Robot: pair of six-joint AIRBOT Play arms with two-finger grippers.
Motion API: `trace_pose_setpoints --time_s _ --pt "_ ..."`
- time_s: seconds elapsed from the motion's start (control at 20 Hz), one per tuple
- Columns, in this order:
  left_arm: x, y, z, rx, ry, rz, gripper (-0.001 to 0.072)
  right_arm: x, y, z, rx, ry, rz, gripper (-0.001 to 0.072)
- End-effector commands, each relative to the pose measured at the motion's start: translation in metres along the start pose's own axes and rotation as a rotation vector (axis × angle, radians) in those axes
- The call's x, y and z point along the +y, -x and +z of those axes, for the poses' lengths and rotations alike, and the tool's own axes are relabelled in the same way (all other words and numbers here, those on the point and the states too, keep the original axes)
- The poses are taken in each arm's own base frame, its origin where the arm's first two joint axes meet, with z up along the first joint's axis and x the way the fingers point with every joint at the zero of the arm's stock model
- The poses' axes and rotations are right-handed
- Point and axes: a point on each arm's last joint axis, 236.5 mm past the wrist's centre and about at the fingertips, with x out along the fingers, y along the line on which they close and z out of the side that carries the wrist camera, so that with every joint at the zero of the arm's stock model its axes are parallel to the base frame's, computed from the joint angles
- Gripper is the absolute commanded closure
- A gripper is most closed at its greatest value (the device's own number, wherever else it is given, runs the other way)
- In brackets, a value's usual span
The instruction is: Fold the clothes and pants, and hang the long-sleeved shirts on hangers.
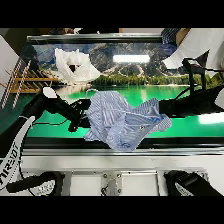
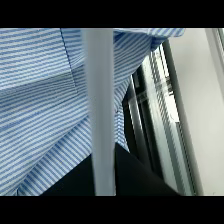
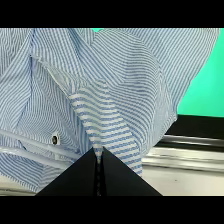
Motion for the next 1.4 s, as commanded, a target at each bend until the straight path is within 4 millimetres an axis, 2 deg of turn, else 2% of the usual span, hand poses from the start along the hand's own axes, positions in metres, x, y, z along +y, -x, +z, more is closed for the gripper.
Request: trace_pose_setpoints --time_s 0.0,0.2,0.45,0.75,0.9,1.05,1.2,1.35 --pt "0.010 -0.004 0.003 0.012 -0.002 -0.004 0.0687 0.015 0.001 0.004 -0.021 0.035 0.062 0.0701" --pt "0.010 -0.004 0.004 0.009 -0.003 -0.003 0.0688 0.046 0.003 0.017 -0.079 0.070 0.172 0.0702" --pt "0.009 -0.004 0.005 0.008 -0.003 -0.009 0.0687 0.087 -0.006 0.024 -0.090 0.122 0.262 0.0702" --pt "0.008 -0.004 0.005 0.007 0.006 -0.010 0.0687 0.161 -0.001 0.041 -0.142 0.232 0.388 0.0702" --pt "0.008 -0.004 0.005 0.007 0.014 -0.011 0.0687 0.191 -0.003 0.046 -0.146 0.265 0.423 0.0702" --pt "0.006 -0.004 0.005 0.007 0.023 -0.022 0.0688 0.206 -0.017 0.045 -0.116 0.275 0.421 0.0702" --pt "0.003 -0.005 0.004 0.006 0.027 -0.034 0.0687 0.208 -0.033 0.045 -0.080 0.250 0.405 0.0702" --pt "-0.003 -0.011 -0.001 0.005 0.044 -0.054 0.0687 0.209 -0.037 0.043 -0.070 0.252 0.402 0.0702"
